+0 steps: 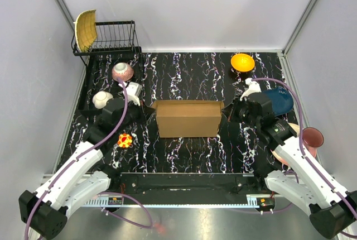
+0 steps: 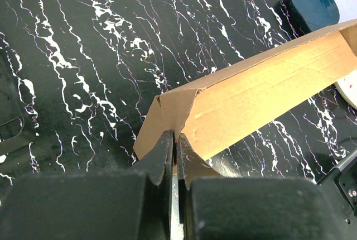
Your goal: Fold the paper box
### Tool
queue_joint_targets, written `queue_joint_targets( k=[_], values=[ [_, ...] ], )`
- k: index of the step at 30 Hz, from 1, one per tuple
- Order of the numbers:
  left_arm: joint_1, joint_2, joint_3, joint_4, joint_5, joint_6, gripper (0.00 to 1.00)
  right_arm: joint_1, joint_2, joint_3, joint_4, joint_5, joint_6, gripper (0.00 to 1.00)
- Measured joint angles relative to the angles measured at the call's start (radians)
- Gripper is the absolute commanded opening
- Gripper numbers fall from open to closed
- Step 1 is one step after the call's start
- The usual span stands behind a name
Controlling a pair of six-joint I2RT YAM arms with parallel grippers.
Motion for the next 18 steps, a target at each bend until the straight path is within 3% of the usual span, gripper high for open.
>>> queue_joint_targets(
  k=[18],
  values=[
    [-0.001,0.066,0.123,-0.087,0.003,-0.074,0.00,0.003,-0.001,-0.003,0.001,0.013,-0.013,0.00]
  ],
)
